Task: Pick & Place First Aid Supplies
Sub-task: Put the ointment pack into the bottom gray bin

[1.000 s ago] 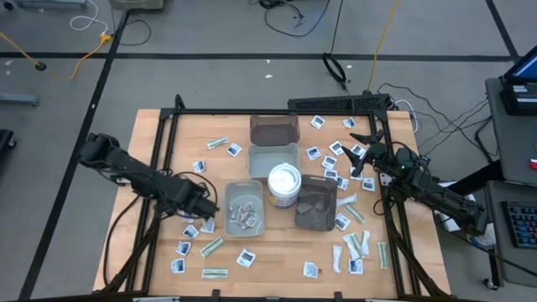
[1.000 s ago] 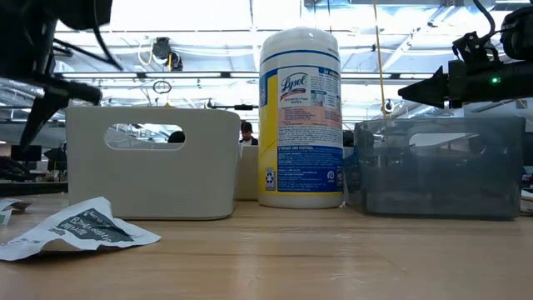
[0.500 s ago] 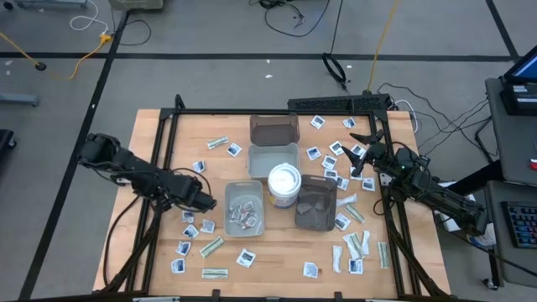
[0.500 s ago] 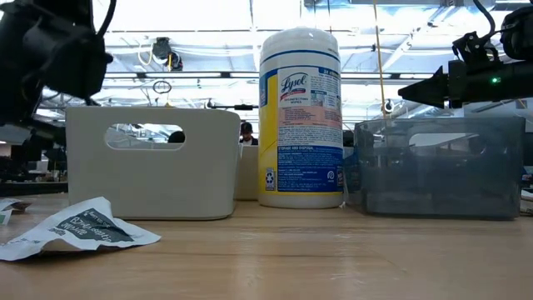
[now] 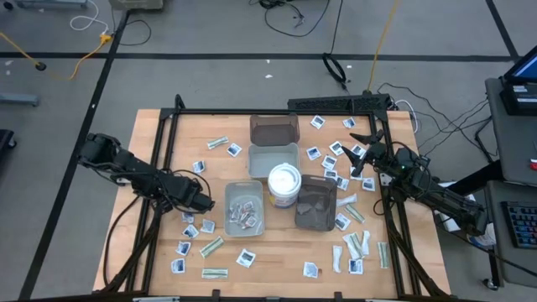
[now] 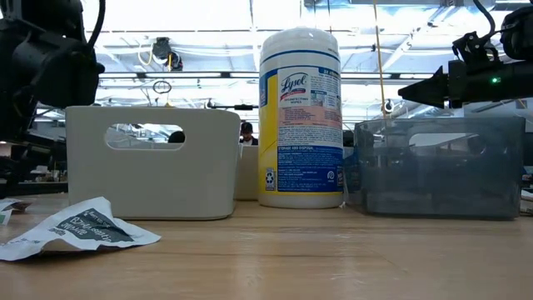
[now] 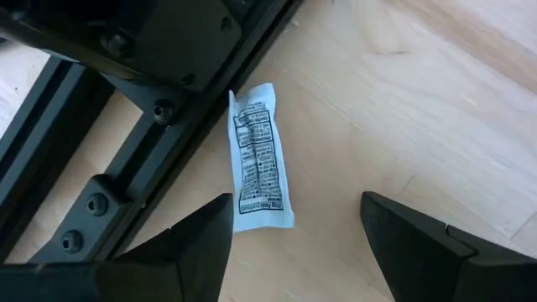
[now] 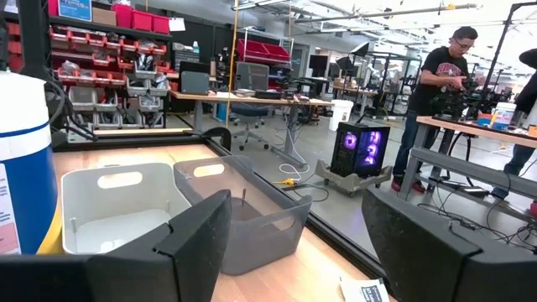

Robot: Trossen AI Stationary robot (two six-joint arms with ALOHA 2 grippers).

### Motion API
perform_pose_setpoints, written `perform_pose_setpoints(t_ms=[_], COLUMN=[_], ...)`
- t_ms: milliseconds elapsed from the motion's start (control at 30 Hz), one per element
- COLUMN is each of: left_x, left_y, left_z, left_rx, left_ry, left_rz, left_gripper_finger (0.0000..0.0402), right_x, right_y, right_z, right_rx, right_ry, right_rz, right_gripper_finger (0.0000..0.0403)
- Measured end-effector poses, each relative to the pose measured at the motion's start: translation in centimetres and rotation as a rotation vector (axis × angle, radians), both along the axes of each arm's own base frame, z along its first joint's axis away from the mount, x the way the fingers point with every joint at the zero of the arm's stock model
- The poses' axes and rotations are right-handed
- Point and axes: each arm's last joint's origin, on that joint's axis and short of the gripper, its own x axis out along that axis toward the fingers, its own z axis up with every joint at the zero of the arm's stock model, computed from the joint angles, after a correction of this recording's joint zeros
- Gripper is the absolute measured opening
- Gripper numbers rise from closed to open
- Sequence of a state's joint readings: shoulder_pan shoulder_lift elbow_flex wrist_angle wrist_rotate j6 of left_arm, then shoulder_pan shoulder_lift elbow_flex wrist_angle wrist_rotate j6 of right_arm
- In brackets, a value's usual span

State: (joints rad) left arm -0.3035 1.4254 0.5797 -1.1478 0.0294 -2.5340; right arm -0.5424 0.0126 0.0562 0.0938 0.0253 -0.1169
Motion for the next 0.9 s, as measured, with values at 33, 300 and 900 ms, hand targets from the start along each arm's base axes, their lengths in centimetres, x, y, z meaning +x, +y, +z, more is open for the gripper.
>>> perform_pose_setpoints(t_ms=[33, 300, 900], left_x=[-0.01, 0.19, 0.49], left_y=[0.0, -0.44, -0.77], left_z=[0.0, -0.22, -0.7], left_rx=[0.001, 0.029, 0.023], left_ry=[0.001, -0.052, -0.057], left_rz=[-0.001, -0.077, -0.079], left_gripper_finger=[0.0269, 0.0268, 0.0174], right_x=[0.0, 0.0, 0.0], right_y=[0.0, 0.0, 0.0], right_z=[0.0, 0.0, 0.0], right_rx=[0.0, 0.0, 0.0], right_ry=[0.0, 0.0, 0.0], right_rz=[0.0, 0.0, 0.0], right_gripper_finger=[0.0263, 0.0263, 0.0263])
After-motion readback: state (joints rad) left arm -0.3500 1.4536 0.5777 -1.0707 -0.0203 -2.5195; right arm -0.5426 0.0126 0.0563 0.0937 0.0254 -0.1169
